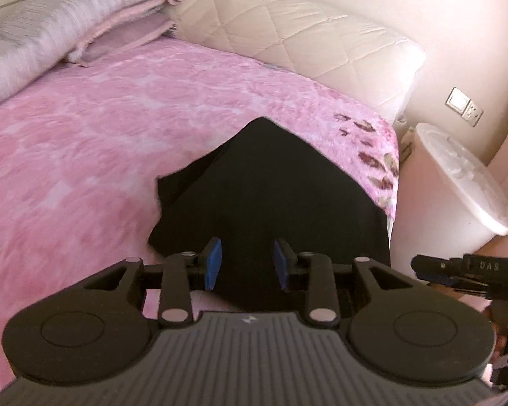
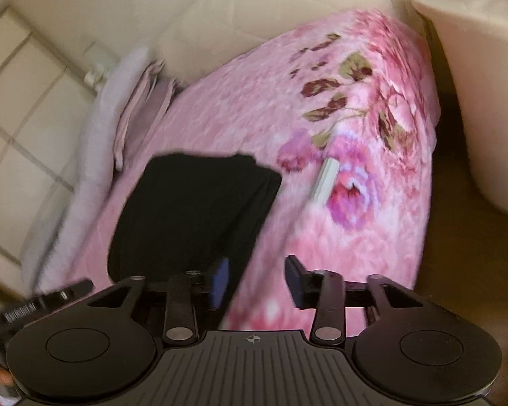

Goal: Fold clothes

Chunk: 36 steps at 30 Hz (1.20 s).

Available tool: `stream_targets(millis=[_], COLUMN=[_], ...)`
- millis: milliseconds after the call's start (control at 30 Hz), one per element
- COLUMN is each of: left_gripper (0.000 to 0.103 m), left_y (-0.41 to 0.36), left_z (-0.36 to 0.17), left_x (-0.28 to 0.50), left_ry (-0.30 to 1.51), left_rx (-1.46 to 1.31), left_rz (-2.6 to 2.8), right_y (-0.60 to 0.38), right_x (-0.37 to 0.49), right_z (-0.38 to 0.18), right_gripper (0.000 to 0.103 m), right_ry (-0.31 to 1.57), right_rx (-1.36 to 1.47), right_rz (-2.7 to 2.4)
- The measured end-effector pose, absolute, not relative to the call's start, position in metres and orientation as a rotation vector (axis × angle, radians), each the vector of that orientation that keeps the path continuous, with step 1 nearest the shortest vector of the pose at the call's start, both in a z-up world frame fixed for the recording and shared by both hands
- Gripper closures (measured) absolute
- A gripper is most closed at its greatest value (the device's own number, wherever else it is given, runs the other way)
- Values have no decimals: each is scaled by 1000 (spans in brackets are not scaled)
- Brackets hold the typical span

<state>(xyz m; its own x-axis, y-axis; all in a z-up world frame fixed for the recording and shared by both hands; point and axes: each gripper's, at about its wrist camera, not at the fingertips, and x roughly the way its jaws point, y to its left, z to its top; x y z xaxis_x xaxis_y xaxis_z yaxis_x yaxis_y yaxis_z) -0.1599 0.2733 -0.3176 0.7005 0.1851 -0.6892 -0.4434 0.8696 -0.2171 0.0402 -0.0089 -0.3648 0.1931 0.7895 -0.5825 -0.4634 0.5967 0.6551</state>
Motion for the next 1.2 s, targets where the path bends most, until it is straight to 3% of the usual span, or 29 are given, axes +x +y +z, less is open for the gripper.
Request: stream_targets(millis=[200,467,500,533,567,600,833,900,1000,1067,1133,1200], left_gripper=[65,64,68,83,95,101,101,100,86,77,72,67], left_y=[314,347,350,352,355,358,371,375,383,387,390,391], left_z=[-325,-346,-349,-352,-354,-354,-349,-365,-387,-377,-363,-349], left_x=[-94,-24,-20,-18,-18,-21,-37,-22,-12,-22,-40,-71], left_ry=[709,734,733,731,723,701,560,640,704,694,675,654], left_rx=[-355,-376,-390,-402,-416,-437,-506,-503,-534,-555,-574,-603], left_rz=[269,252,243,227,210,210,246,242,258,280,302,336], right_y=[8,29,33,36,40,43,68,80,85,77,64,41], right_x=[89,114,115,113,112,110,101,105,108,112,115,110], right_z=[-386,-409,-408,-402,-396,-389,-349,-365,-391,-392,-388,-383], right_gripper=[57,57,64,86,89,92,93,93,88,77,53,49], right_ry=[1105,1171,1163,1124,1084,1045,783,866,948,969,1007,1045], right_rx=[576,683,664,630,597,563,328,283,281,333,405,512], right_rz=[881,863,868,879,890,900,949,895,854,860,856,864])
